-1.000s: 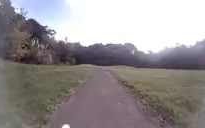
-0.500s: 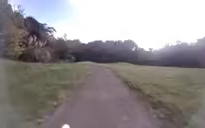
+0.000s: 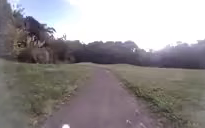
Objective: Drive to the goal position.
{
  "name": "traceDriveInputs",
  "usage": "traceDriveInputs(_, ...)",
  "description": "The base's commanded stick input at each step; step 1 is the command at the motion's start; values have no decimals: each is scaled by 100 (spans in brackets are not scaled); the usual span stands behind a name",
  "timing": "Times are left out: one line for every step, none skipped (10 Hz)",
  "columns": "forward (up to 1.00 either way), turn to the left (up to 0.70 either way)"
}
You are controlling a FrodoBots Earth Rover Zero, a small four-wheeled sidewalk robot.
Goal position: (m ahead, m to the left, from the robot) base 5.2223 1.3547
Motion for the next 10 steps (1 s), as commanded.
traceDriveInputs(100,0)
traceDriveInputs(100,0)
traceDriveInputs(100,0)
traceDriveInputs(100,0)
traceDriveInputs(100,-3)
traceDriveInputs(100,-4)
traceDriveInputs(100,-4)
traceDriveInputs(100,-4)
traceDriveInputs(100,-4)
traceDriveInputs(100,-4)
